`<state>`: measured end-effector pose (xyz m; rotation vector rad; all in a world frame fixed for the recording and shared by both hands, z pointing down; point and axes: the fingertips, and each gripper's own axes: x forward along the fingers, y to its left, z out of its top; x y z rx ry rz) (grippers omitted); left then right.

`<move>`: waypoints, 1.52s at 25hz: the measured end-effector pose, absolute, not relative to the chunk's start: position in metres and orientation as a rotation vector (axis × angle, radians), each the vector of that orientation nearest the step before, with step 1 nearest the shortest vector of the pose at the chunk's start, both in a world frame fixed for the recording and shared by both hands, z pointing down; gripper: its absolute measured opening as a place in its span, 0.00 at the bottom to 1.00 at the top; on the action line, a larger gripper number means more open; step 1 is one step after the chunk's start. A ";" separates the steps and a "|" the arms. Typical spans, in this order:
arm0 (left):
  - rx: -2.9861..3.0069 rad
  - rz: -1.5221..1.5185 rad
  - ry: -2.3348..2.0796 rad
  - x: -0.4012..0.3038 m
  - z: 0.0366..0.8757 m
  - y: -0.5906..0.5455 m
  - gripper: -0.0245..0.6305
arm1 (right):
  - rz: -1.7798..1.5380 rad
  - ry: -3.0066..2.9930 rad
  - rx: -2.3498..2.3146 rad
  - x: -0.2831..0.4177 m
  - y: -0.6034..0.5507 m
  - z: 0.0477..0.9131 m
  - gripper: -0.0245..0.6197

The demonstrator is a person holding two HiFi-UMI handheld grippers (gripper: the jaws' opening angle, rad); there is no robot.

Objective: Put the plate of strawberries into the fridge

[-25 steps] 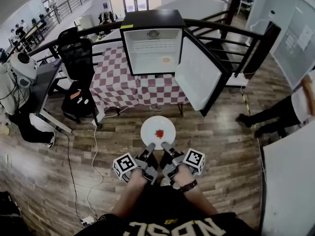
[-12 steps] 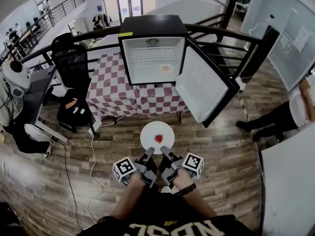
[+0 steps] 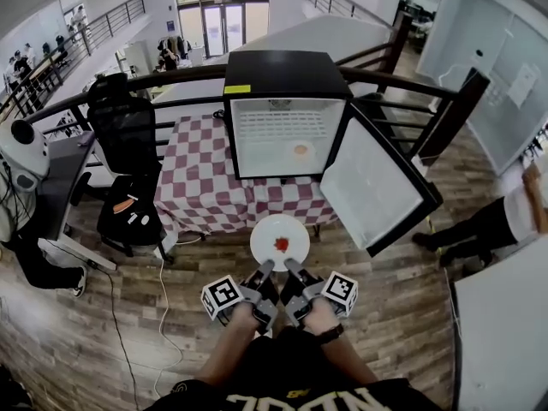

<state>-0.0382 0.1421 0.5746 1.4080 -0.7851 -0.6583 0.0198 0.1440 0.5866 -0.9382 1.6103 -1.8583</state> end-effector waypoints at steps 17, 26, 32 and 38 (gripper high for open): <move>1.352 -0.680 -0.817 -0.052 0.593 0.011 0.09 | -1.925 1.604 -0.909 0.006 0.009 0.601 0.09; 1.359 -0.751 -0.841 -0.037 0.566 -0.087 0.09 | -1.919 1.685 -0.848 0.018 -0.092 0.577 0.09; 1.353 -0.759 -0.873 -0.028 0.565 -0.126 0.09 | -1.895 1.715 -0.832 0.026 -0.134 0.578 0.09; 1.327 -0.764 -0.902 -0.032 0.567 -0.143 0.09 | -1.925 1.718 -0.832 0.024 -0.152 0.579 0.09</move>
